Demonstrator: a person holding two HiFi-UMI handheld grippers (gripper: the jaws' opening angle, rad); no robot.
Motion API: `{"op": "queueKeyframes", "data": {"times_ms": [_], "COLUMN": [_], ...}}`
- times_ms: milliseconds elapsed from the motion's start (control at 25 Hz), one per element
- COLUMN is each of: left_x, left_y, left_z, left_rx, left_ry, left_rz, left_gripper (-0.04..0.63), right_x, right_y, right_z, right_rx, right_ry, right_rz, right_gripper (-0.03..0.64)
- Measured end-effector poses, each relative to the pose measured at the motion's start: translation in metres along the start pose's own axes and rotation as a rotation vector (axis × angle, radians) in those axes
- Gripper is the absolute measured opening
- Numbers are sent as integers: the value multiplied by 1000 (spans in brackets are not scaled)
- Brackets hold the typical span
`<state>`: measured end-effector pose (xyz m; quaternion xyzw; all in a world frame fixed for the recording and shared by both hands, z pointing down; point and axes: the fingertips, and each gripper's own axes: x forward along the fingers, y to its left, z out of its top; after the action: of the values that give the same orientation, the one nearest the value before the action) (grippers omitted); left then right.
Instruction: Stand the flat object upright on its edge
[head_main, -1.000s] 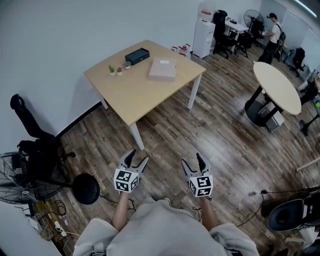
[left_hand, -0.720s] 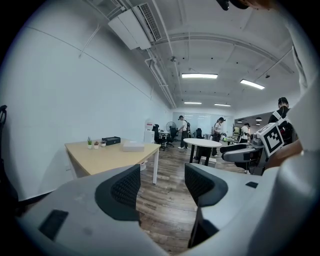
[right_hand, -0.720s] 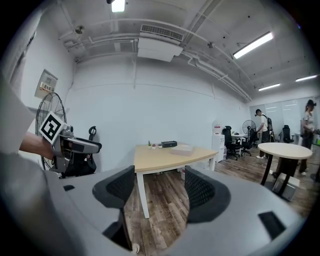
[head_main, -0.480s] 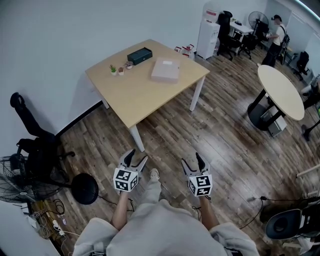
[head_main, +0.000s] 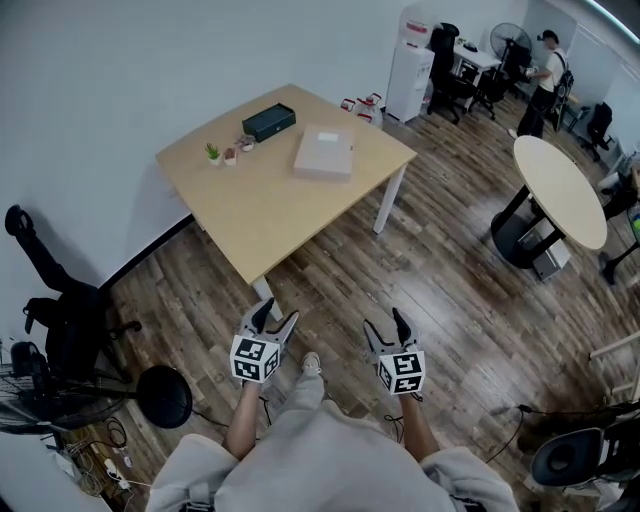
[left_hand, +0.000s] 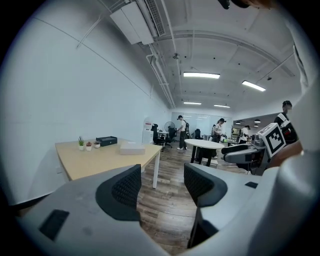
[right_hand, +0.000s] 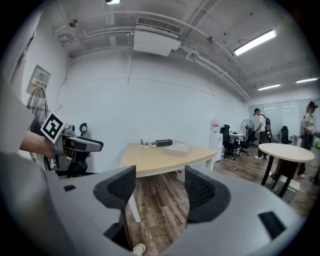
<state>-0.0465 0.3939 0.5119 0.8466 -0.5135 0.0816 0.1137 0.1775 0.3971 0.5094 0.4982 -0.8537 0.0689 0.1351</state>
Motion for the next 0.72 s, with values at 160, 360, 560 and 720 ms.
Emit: {"op": "queueKeyframes", "data": {"times_ms": [160, 360, 560, 720], "left_x": [34, 72, 107, 129], "left_y": [25, 56, 91, 120], "left_z": [18, 39, 53, 58], "left_rx": [7, 21, 22, 19], "left_ry": [-4, -7, -6, -1], "left_rz": [-18, -38, -45, -49], "left_gripper": [264, 261, 258, 256], "right_x": [33, 74, 118, 149], "right_y": [-14, -30, -42, -45], "right_z": [13, 32, 46, 54], "right_rx": [4, 5, 2, -1], "right_ry": [4, 3, 11, 17], "right_rz": [-19, -41, -56, -66], "right_gripper": [291, 290, 288, 288]}}
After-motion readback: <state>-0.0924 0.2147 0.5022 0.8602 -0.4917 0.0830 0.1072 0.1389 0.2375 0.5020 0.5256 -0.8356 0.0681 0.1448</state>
